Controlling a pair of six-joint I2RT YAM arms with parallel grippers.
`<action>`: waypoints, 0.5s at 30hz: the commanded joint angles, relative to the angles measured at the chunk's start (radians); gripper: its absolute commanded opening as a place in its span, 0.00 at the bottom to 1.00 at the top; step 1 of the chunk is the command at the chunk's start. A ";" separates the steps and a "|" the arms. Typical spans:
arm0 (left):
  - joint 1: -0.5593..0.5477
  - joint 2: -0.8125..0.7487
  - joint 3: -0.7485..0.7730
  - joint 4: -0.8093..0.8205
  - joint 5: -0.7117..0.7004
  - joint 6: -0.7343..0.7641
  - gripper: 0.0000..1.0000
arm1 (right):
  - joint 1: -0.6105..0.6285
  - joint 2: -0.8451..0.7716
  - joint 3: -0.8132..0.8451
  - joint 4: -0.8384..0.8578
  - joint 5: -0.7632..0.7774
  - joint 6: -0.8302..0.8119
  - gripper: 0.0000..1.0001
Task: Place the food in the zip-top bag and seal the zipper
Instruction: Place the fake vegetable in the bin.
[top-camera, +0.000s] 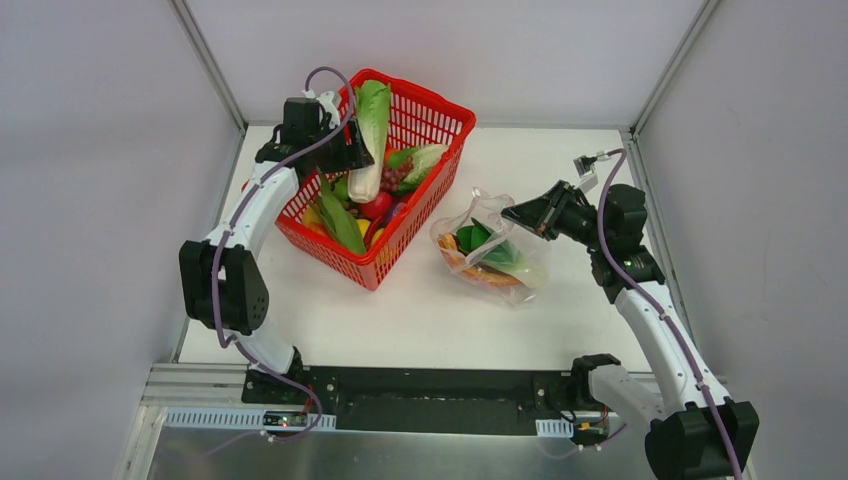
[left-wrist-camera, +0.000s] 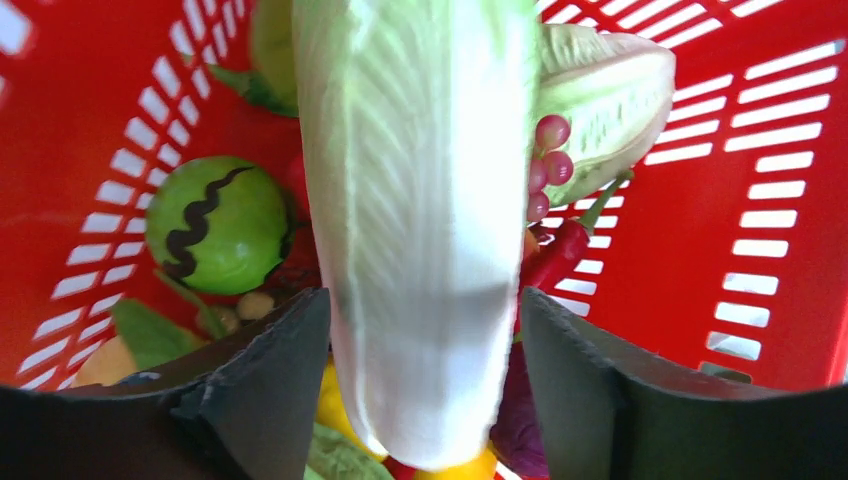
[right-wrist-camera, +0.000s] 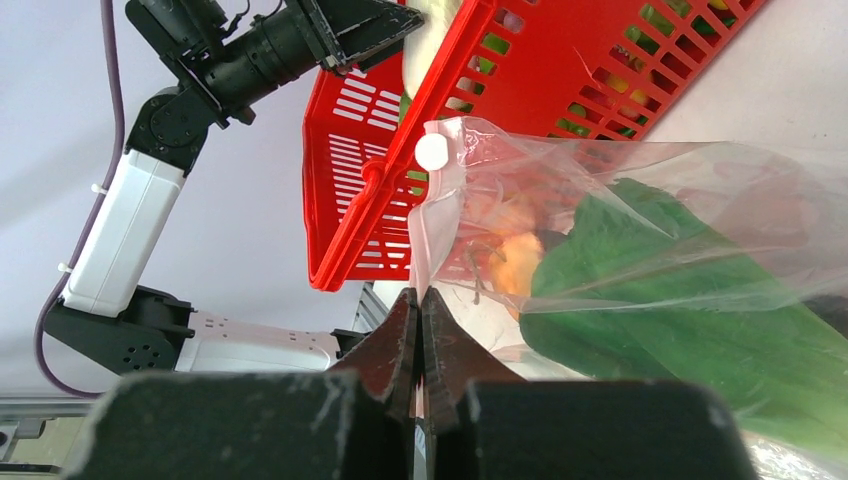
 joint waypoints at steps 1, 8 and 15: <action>0.013 -0.080 0.066 -0.064 -0.138 0.091 0.73 | -0.001 -0.007 -0.001 0.045 0.002 0.011 0.00; 0.013 -0.122 0.114 -0.195 -0.131 0.176 0.82 | -0.002 -0.005 -0.008 0.042 0.003 0.016 0.00; -0.008 -0.315 -0.035 -0.378 -0.122 0.225 0.84 | -0.001 -0.009 -0.014 0.041 0.011 0.029 0.00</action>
